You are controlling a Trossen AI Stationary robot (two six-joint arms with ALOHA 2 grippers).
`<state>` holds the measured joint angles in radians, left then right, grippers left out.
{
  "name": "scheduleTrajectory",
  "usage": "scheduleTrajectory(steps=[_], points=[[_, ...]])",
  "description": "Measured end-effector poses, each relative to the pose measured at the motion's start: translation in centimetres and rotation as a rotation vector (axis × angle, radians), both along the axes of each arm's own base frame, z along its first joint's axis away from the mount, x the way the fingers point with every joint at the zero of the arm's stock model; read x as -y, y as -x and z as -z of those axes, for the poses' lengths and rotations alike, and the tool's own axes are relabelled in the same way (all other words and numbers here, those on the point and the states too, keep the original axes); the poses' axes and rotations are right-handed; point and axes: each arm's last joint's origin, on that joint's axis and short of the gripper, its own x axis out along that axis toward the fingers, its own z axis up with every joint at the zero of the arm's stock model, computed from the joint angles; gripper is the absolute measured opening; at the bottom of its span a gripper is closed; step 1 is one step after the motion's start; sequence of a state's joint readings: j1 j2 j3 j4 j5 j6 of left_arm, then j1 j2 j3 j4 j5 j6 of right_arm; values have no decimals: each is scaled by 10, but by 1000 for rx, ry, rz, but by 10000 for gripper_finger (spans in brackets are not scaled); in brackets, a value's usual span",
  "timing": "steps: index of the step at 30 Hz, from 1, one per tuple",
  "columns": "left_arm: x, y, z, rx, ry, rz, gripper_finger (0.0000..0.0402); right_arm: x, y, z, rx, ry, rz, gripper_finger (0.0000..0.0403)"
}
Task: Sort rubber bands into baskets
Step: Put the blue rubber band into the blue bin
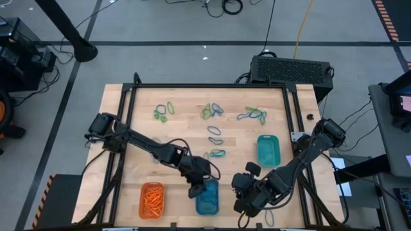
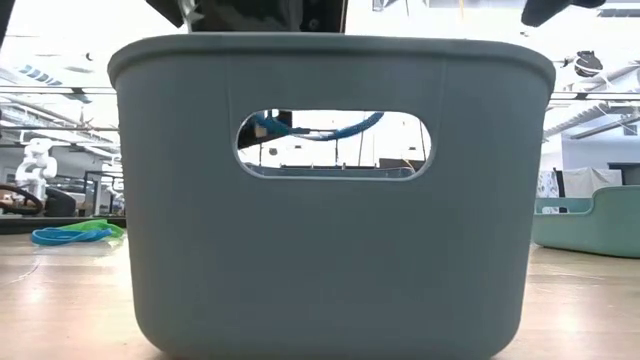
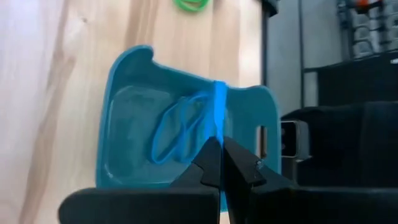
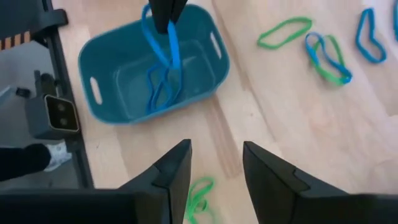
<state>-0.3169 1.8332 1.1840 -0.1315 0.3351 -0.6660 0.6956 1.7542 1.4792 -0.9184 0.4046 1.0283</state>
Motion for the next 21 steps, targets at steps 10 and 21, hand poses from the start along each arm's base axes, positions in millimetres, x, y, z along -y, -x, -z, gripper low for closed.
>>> scheduleTrajectory(steps=[10,21], points=[[12,5,1,13,-66,-29,6,6,-5,0,1,47,-35,137],[12,4,1,13,-69,-39,59,8,-6,0,0,47,-30,137]])
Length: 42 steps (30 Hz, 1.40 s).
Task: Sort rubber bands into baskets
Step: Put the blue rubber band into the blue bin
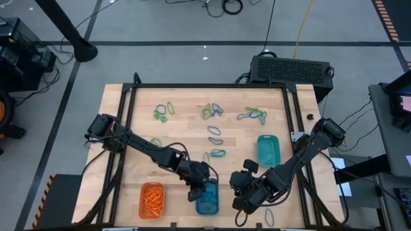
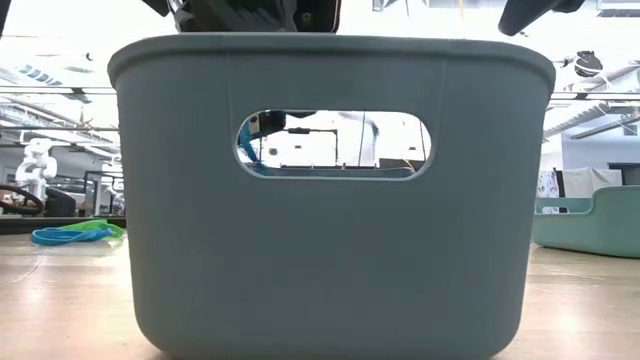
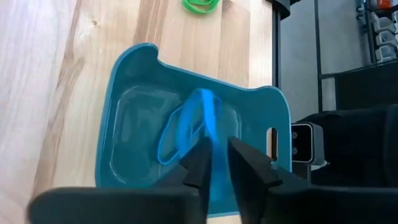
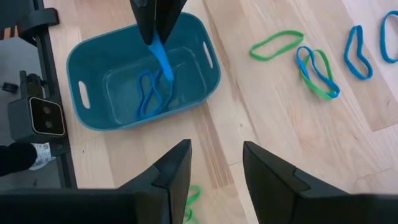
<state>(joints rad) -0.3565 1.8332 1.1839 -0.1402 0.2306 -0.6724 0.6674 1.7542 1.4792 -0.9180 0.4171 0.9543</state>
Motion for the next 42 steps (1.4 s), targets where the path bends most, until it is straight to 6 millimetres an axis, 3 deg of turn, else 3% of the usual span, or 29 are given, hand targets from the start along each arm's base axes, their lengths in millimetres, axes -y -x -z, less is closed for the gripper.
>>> scheduleTrajectory(steps=[7,15,23,28,32,37,42], points=[[-1,0,0,2,0,-2,127,-1,0,0,-1,-9,7,137],[-13,-6,-3,-2,41,36,139,-1,1,0,-4,-74,80,137],[-44,-26,-43,51,-65,85,137,-14,13,-1,30,-114,161,137],[-84,-33,-67,38,-203,82,136,-24,40,-15,164,-71,262,137],[-127,-37,-70,48,-299,11,136,-30,60,-26,264,-73,312,137],[-183,-42,-51,-19,-339,-117,136,-35,70,-29,319,-86,337,137],[-209,-48,-25,-73,-367,-118,136,-35,69,-29,322,-97,354,137]])
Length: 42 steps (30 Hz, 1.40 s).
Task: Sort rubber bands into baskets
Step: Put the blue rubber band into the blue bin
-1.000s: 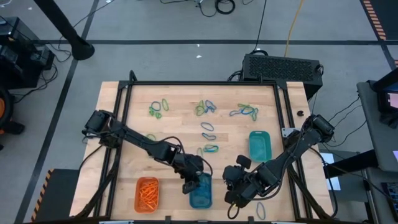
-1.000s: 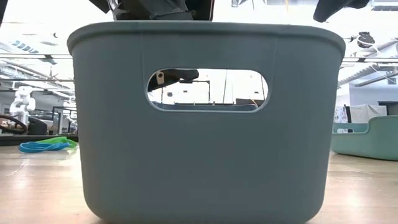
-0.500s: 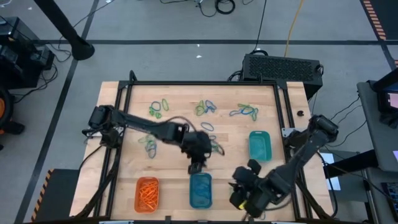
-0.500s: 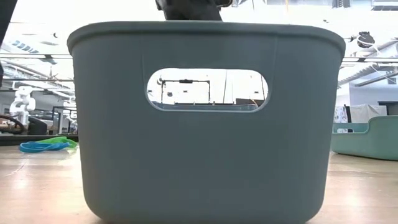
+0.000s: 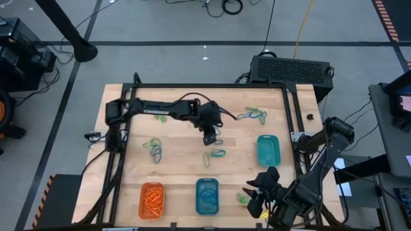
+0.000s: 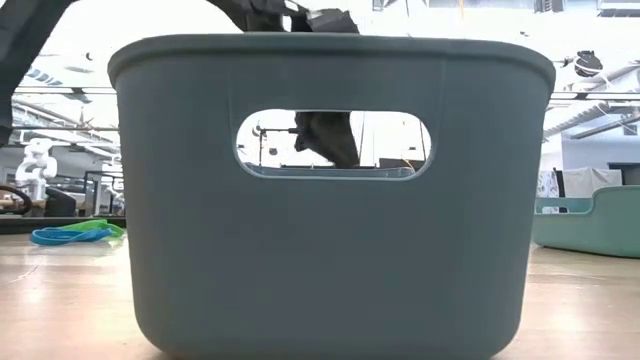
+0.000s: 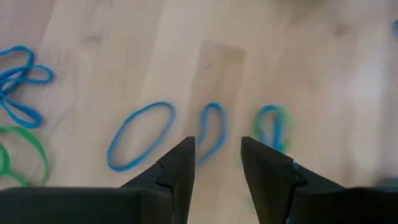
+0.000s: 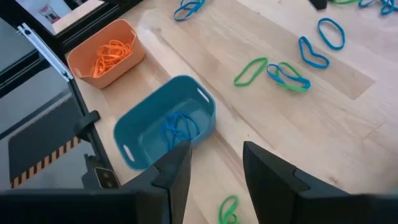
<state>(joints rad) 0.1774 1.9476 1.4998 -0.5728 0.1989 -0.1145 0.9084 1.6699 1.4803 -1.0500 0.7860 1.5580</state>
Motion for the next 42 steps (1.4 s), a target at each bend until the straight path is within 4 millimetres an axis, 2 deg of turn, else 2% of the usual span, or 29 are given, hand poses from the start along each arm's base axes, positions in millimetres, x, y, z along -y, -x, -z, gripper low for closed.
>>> scheduleTrajectory(steps=[7,16,22,29,32,37,42], points=[[-7,-10,42,-87,-25,21,136,2,-2,0,-7,-5,5,137],[11,-17,74,-168,-77,103,136,2,-2,1,-25,-30,7,137],[13,-17,76,-178,-157,149,136,2,-3,1,-26,-30,8,137],[15,-15,77,-202,-161,214,133,2,-3,1,-20,-27,12,137],[16,-12,78,-232,-161,236,106,2,-3,1,-14,-35,22,137],[17,-9,78,-260,-147,237,16,2,-3,1,-13,-37,23,137],[19,-7,73,-260,-131,202,5,1,-4,1,-5,-48,22,137]])
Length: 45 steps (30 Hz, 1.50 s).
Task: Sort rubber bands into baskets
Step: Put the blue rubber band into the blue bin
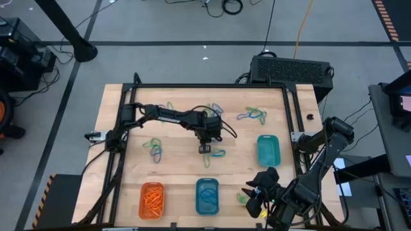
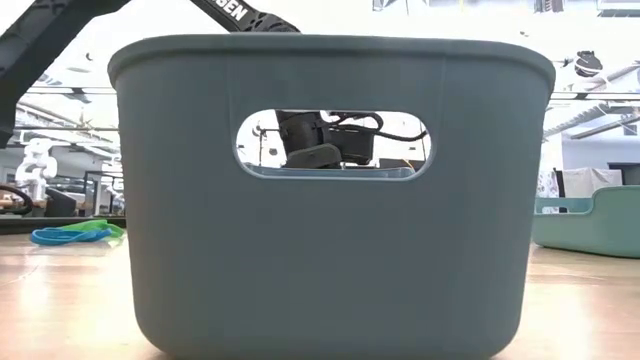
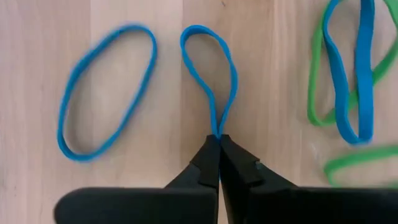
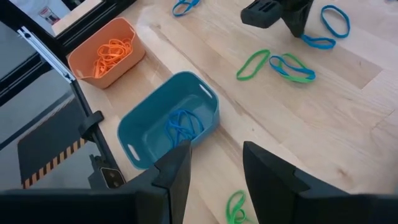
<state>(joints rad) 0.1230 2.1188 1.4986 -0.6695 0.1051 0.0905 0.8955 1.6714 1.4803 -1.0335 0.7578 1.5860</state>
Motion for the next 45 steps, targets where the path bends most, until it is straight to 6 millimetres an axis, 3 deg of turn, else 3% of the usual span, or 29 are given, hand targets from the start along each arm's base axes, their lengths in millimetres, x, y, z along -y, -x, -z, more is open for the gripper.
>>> scheduleTrajectory(steps=[3,8,13,16,22,30,36,45], points=[[6,4,-13,6,0,10,3,0,0,0,4,-5,-1,137],[25,11,-54,106,6,57,2,-1,0,0,4,-2,-5,137],[66,22,-91,202,23,155,1,-1,-1,0,2,9,-16,137],[98,25,-101,249,38,219,1,-1,-1,0,-2,20,-27,137],[162,31,-98,286,15,340,1,0,0,0,-7,29,-31,137],[206,36,-82,294,7,432,0,4,-6,0,-9,32,-15,137],[223,39,-68,251,10,453,0,9,-12,0,-4,22,3,137],[222,43,-65,196,15,427,21,10,-18,-2,6,29,-17,137]])
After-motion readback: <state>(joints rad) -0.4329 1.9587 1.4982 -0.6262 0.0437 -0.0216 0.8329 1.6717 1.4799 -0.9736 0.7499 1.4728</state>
